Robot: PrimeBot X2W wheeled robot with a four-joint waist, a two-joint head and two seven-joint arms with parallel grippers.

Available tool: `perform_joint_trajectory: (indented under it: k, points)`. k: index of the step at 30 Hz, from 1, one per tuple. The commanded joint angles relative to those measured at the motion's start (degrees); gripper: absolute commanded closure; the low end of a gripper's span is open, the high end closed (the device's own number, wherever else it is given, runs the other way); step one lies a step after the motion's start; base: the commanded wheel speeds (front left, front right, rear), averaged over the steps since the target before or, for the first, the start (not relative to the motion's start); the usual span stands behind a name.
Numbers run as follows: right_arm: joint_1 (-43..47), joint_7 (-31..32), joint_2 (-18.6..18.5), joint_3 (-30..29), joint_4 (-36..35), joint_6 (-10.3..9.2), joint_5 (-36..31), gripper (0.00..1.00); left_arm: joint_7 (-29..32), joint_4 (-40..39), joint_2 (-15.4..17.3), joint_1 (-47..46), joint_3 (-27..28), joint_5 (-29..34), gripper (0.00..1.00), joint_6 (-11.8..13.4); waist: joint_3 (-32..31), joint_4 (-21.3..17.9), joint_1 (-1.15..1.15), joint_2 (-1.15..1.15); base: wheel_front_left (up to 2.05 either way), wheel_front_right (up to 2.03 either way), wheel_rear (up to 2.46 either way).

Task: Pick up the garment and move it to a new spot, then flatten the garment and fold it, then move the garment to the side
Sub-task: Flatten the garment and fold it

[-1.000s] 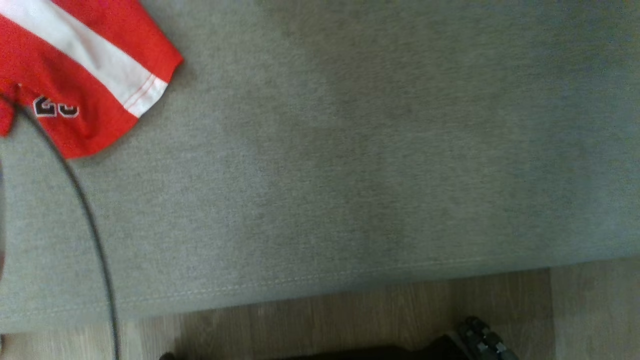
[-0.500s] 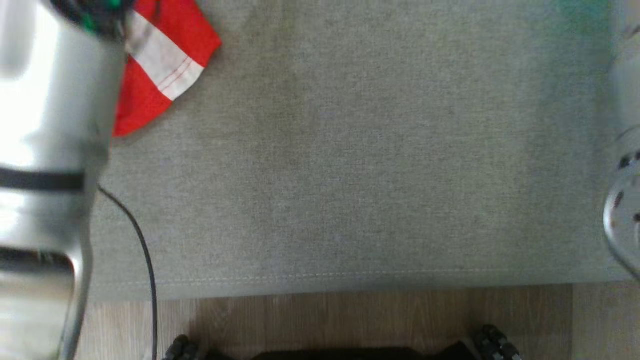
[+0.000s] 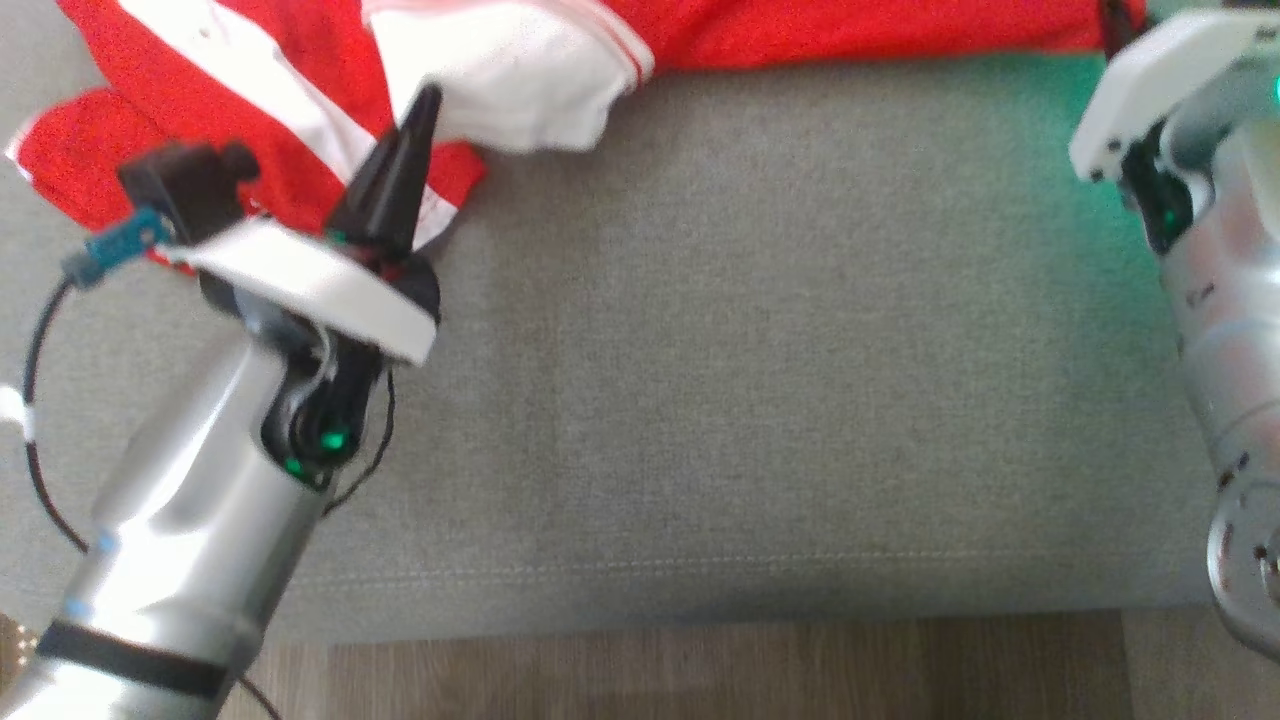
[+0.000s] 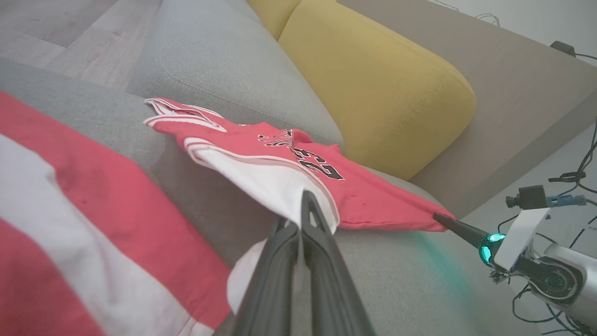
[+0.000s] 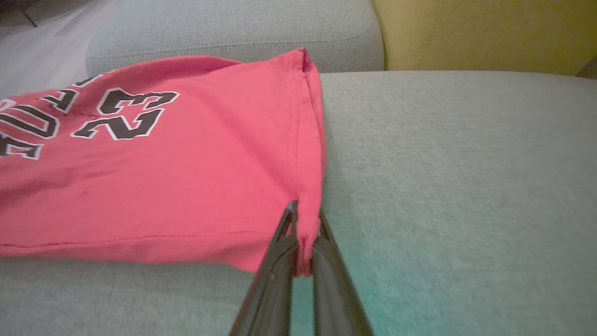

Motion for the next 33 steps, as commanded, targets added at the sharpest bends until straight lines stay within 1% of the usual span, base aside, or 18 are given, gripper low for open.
perform_joint_trajectory:
  k: [1,6,11,12,20,23,27,31,32,33]
  points:
    - [0.9,1.1,-0.6,1.2,-1.0,-0.01,-0.1,1.00,-0.5,-2.3,3.1,0.8,1.3,0.1,1.00,-0.3,-4.2,0.0,0.00,0.00,0.00,0.00,0.00]
    - [4.9,4.6,-2.2,4.0,0.0,-0.01,0.2,1.00,-0.6,-3.2,4.2,6.5,0.2,-0.1,1.00,0.1,-7.8,-0.3,0.00,0.00,0.00,0.00,0.00]
    - [7.2,6.3,-2.4,7.8,0.4,-0.01,1.3,1.00,0.4,-4.8,5.9,11.1,-0.8,-0.7,1.00,0.4,-10.2,-0.9,0.00,0.00,0.00,0.00,0.00]
    - [7.2,6.3,-2.4,7.8,0.4,-0.01,1.3,1.00,0.4,-4.8,5.9,11.1,-0.8,-0.7,1.00,0.4,-10.2,-0.9,0.00,0.00,0.00,0.00,0.00]
    - [12.1,9.8,-2.9,15.0,0.7,-0.01,5.9,1.00,4.0,-8.6,9.3,17.4,-4.2,-1.1,1.00,0.2,-13.9,-1.4,0.00,0.00,0.00,0.00,0.00]
    - [13.5,11.7,-2.8,18.1,0.7,-0.01,8.7,1.00,4.7,-10.3,10.5,19.4,-5.0,-0.9,1.00,0.4,-14.8,-1.4,0.00,0.00,0.00,0.00,0.00]
    - [15.5,14.5,-4.1,23.2,-0.1,-0.01,12.1,1.00,6.1,-12.8,12.0,22.1,-5.9,-1.5,1.00,0.9,-15.8,-1.4,0.00,0.00,0.00,0.00,0.00]
    - [18.3,18.2,-6.3,28.0,-2.8,-0.01,17.0,1.00,7.4,-14.8,13.5,24.3,-6.2,-2.4,1.00,1.2,-16.6,-1.6,0.00,0.00,0.00,0.00,0.00]
    - [20.2,21.2,-7.7,30.5,-4.8,-0.01,19.9,1.00,8.0,-15.7,14.1,25.2,-6.3,-3.1,1.00,1.2,-17.1,-1.7,0.00,0.00,0.00,0.00,0.00]
    - [21.2,22.9,-8.5,31.7,-6.0,-0.01,21.5,1.00,8.3,-16.1,14.4,25.7,-6.3,-3.5,1.00,1.2,-17.4,-1.7,0.00,0.00,0.00,0.00,0.00]
